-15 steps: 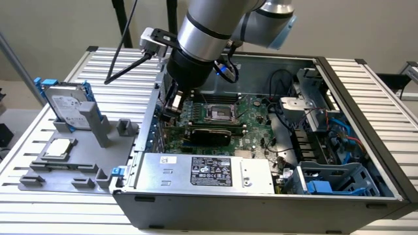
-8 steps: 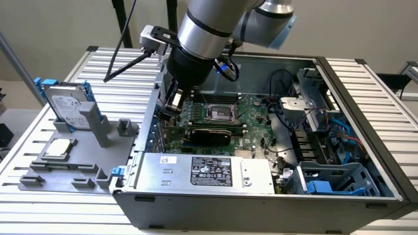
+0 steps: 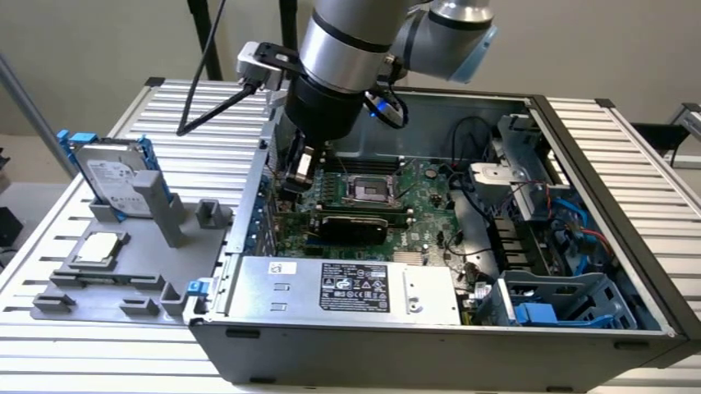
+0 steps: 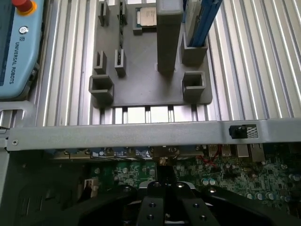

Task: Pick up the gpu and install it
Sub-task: 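Press down on the gpu until it lock into place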

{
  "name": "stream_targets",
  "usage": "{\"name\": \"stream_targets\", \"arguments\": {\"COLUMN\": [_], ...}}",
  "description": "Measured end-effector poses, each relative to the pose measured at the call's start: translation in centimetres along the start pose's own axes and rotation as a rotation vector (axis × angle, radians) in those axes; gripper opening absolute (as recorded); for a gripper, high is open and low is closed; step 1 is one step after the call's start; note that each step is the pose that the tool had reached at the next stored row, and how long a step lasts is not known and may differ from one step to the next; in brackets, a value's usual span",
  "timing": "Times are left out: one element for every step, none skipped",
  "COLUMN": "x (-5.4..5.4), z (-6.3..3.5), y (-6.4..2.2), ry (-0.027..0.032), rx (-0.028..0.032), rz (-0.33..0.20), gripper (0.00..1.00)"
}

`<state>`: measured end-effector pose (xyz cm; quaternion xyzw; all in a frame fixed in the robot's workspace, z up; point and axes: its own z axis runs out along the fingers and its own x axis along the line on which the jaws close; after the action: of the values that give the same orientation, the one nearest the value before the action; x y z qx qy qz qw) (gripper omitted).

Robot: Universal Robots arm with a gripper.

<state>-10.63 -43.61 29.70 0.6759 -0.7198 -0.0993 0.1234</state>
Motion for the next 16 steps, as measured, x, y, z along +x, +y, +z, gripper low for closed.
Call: {"name": "stream_targets", "arguments": {"x": [0.00,0.00,0.00,0.00,0.00,0.00,-0.01,-0.01,-0.01,-0.02,-0.02,-0.03,-0.03,-0.04,-0.04,-0.05], "z": [-0.01,-0.01,-0.01,-0.01,-0.02,-0.03,-0.04,-0.06,-0.07,-0.08,-0.11,-0.14,-0.17,-0.20,-0.24,-0.28], "y": [0.00,-0.01,-0.02,-0.03,-0.04,-0.07,-0.10,-0.15,-0.20,-0.26,-0.32,-0.40,-0.50,-0.60,-0.72,-0.83], "ry": [-0.0012,-0.0025,-0.0034,-0.0048,-0.0060,-0.0071,-0.0084,-0.0095,-0.0108,-0.0121,-0.0130,-0.0143,-0.0154,-0.0165,-0.0178,-0.0190], "rx": [0.0179,0.0359,0.0537,0.0717,0.0902,0.1080,0.1272,0.1450,0.1631,0.1810,0.1995,0.2169,0.2354,0.2527,0.2724,0.2896], "rz": [0.000,0.001,0.001,0.002,0.002,0.002,0.003,0.003,0.003,0.004,0.004,0.004,0.005,0.005,0.005,0.006], "gripper": [0.11,0.11,0.11,0.11,0.11,0.11,0.11,0.11,0.11,0.11,0.11,0.11,0.11,0.11,0.11,0.11]}}
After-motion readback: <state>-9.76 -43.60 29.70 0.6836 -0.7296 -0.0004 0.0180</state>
